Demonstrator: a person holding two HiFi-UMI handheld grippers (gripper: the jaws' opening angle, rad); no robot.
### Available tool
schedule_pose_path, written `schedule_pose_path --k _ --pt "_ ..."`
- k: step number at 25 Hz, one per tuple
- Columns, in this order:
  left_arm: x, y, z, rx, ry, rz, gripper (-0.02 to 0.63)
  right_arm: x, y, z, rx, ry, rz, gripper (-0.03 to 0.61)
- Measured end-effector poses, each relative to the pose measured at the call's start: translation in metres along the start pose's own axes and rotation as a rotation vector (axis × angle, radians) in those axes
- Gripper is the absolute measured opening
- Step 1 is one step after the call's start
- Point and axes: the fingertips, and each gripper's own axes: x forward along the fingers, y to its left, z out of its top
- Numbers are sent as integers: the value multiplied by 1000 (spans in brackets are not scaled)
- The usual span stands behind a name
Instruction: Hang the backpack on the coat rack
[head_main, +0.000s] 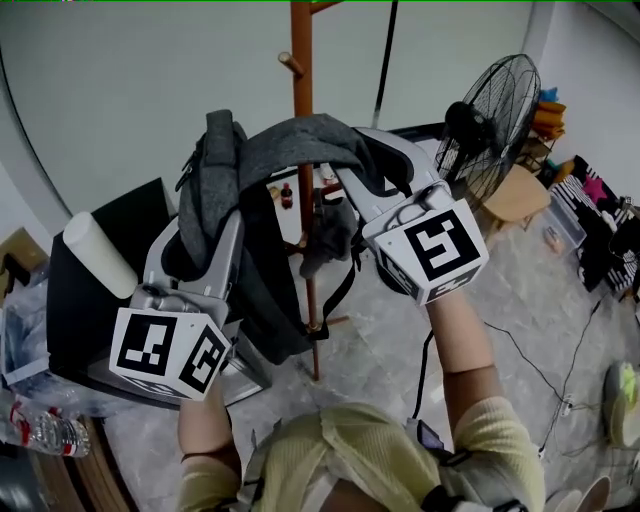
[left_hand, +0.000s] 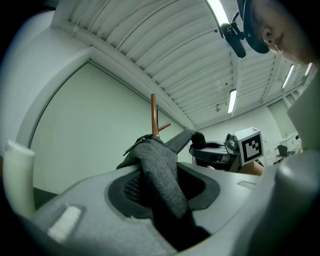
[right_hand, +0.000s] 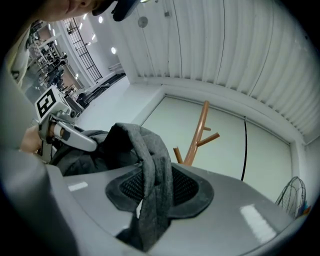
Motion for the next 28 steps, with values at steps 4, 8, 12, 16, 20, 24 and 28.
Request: schedule_pose_path --k 4,8,12,16,20,24,28 --pt "17 7 6 27 9 16 149 16 -17 4 -41 -6 8 118" --pt "32 13 2 60 28 40 153 36 -33 9 -85 -9 44 118" --pt "41 24 0 77 44 59 156 55 -37 7 -107 5 94 118" --pt "55 34 2 103 69 56 159 72 -47 9 -96 18 132 118" --pt "66 41 10 120 77 72 160 85 -58 13 -98 43 166 118" --pt "79 48 25 137 68 89 161 100 -69 19 -31 56 197 118" --pt "88 54 24 150 66 111 163 112 -72 15 58 89 245 118"
